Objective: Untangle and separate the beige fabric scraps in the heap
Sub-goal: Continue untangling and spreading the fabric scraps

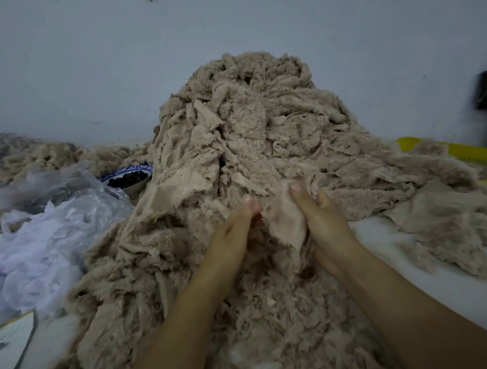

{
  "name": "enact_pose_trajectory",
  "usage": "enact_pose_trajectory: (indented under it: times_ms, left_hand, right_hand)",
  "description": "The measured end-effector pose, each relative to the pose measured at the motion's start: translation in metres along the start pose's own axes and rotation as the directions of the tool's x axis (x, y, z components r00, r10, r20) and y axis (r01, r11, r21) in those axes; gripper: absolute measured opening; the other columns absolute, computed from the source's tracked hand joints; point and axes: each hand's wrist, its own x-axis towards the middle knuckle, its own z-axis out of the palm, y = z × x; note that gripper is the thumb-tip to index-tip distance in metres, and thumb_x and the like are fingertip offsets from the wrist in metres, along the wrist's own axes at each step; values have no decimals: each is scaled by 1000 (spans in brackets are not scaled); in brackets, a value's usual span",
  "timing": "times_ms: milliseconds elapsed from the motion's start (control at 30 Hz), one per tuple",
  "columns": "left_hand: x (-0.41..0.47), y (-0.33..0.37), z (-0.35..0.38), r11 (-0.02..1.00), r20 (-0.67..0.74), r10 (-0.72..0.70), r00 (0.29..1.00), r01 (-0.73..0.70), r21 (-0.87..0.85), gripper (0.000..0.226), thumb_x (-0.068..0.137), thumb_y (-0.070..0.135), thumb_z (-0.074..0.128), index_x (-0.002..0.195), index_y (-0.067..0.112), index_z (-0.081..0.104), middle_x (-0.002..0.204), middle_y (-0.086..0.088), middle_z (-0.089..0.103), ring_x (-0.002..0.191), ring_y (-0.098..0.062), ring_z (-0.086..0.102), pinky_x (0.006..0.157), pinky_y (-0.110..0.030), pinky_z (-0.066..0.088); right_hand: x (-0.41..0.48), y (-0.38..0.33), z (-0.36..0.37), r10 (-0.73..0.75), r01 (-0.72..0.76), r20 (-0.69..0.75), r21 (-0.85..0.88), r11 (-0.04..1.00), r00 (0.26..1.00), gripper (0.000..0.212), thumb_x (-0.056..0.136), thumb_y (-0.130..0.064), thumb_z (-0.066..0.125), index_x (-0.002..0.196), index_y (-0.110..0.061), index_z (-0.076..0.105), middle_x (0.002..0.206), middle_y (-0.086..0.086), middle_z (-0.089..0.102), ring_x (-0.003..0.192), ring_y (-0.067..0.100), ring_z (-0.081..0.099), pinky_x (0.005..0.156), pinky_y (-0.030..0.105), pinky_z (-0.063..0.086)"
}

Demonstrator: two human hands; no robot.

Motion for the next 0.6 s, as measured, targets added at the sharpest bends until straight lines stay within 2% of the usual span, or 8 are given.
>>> enact_pose_trajectory:
  times_ms: [33, 100, 200, 267, 333, 400, 500, 600]
  left_hand:
    - [-2, -1, 4, 1000, 91, -21, 996, 23, -16, 54, 73, 93, 38, 95, 56, 72, 96, 45, 64, 96, 27, 56, 70, 6, 39]
    - [-1, -5, 10, 998, 171, -42, 984, 49, -36, 54, 82, 79, 48, 107, 39, 74, 105, 25, 72, 102, 9, 65, 81, -8, 48]
    - [1, -6, 15, 961, 76, -97, 992, 113, -251, 40, 83, 48, 71, 108, 18, 70, 102, 0, 77, 96, -13, 73, 76, -22, 55]
    - [4, -4, 13, 878, 39, -136, 990, 138, -458, 35, 86, 29, 73, 117, 12, 66, 108, -7, 76, 101, -19, 73, 76, -23, 58]
    - [8, -3, 10, 796, 28, -181, 983, 163, -583, 39, 90, 15, 70, 127, 5, 60, 113, -14, 74, 105, -25, 72, 79, -29, 59]
    - [8, 0, 10, 756, 54, -201, 978, 190, -626, 39, 91, 11, 67, 128, 2, 59, 114, -20, 72, 105, -30, 71, 78, -33, 60]
    - [6, 2, 12, 757, 76, -190, 979, 195, -623, 30, 89, 15, 68, 116, 0, 69, 108, -21, 73, 99, -31, 73, 74, -32, 60]
    - [4, 2, 13, 808, 28, -189, 982, 172, -563, 23, 94, 23, 65, 106, 5, 74, 103, -17, 76, 97, -27, 74, 73, -30, 61]
  right_hand:
    - [-2, 1, 2, -7, 6, 46, 19, 1000, 999, 40, 86, -39, 68, 119, -17, 63, 105, 4, 76, 99, 18, 73, 82, 29, 60]
    - [-6, 4, 6, -16, 14, 129, 12, 1000, 992, 43, 80, -43, 70, 116, -19, 64, 102, 3, 77, 97, 17, 73, 74, 23, 59]
    - [-7, 9, 9, 7, 3, 165, -62, 998, 986, 39, 81, -48, 69, 112, -25, 63, 101, -2, 77, 97, 13, 73, 74, 21, 58]
    - [-6, 13, 9, 9, 8, 158, -105, 994, 987, 28, 92, -36, 66, 113, -18, 64, 101, -1, 77, 98, 13, 73, 76, 20, 57]
    - [-6, 15, 10, 6, 19, 150, -163, 986, 989, 26, 97, -25, 61, 117, -8, 65, 100, 4, 77, 96, 16, 73, 76, 22, 58]
    - [-6, 18, 10, -1, 36, 171, -199, 979, 985, 23, 98, -20, 58, 118, -10, 65, 100, 3, 77, 95, 17, 73, 76, 26, 59]
    - [-7, 20, 10, -26, 73, 195, -238, 969, 980, 23, 98, -24, 58, 119, -21, 67, 106, -5, 76, 101, 11, 71, 83, 25, 57]
    - [-9, 17, 12, -49, 111, 207, -301, 947, 977, 19, 100, -35, 55, 107, -28, 71, 99, -17, 75, 96, 0, 70, 76, 11, 52]
